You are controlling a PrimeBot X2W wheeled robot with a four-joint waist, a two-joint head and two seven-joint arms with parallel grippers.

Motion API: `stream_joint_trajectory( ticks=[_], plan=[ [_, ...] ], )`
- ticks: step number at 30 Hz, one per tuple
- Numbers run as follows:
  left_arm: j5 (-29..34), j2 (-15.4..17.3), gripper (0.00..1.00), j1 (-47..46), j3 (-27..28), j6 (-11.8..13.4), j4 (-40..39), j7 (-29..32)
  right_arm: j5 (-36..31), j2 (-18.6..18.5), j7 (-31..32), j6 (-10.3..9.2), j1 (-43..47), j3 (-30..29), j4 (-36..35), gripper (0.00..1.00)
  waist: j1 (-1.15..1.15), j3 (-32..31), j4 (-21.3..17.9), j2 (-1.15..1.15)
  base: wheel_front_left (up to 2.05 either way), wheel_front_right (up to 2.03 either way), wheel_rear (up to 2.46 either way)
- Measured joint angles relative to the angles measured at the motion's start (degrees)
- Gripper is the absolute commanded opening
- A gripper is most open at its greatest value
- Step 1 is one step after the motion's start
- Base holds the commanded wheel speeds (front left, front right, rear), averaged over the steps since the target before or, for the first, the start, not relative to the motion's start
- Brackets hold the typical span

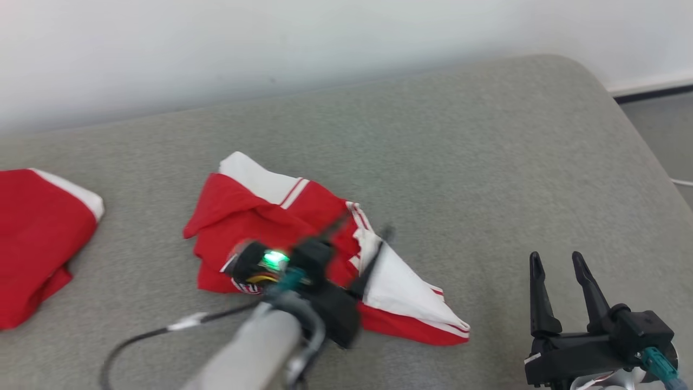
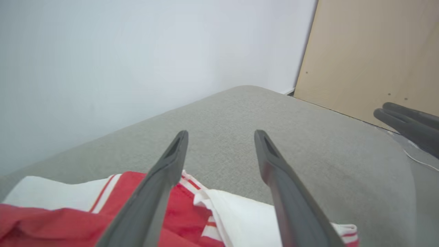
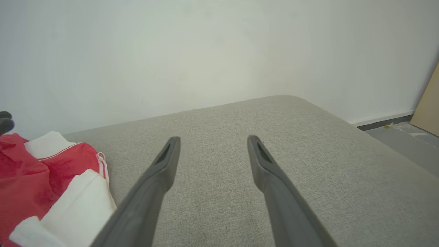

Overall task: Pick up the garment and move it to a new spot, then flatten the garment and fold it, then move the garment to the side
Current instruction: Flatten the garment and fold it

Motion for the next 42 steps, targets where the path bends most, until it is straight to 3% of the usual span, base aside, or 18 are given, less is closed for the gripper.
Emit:
stream_joint_trajectory(
  ticks=[11,17,24,29,37,42],
  plan=[
    [2.3,12.6,1.00,10.6,18.7,6.0,-14.4,-0.2,-1.2,0.0,0.0,0.00,1.3,-0.2,-0.2,1.00,0.00,-3.0,6.2,0.00,0.00,0.00,0.00],
    [3.9,15.0,1.00,20.5,27.5,7.3,-20.0,-0.2,-1.4,0.0,0.0,0.00,2.2,-0.1,0.0,1.00,0.00,-4.7,8.8,0.00,0.00,0.00,0.00],
    [6.5,13.1,1.00,31.2,34.9,7.6,-25.5,-0.2,-1.5,0.0,0.0,0.00,3.3,0.4,0.2,1.00,-0.01,-6.2,10.6,0.00,0.00,0.00,0.00],
    [8.9,10.4,1.00,36.0,37.8,6.2,-26.6,-0.2,-1.8,0.0,0.0,0.00,3.6,0.7,0.5,1.00,-0.01,-6.3,11.3,0.00,0.00,0.00,0.00],
    [11.7,7.5,1.00,36.5,41.4,3.4,-26.3,-0.2,-2.5,-0.4,0.0,0.00,3.3,2.2,1.3,1.00,-0.01,-5.8,12.0,0.00,0.00,0.00,0.00],
    [13.2,5.8,1.00,35.6,42.8,1.6,-25.6,-0.2,-2.9,-3.0,0.2,0.00,-0.4,6.2,4.4,1.00,0.00,-5.5,12.6,0.00,0.00,0.00,0.00]
  ],
)
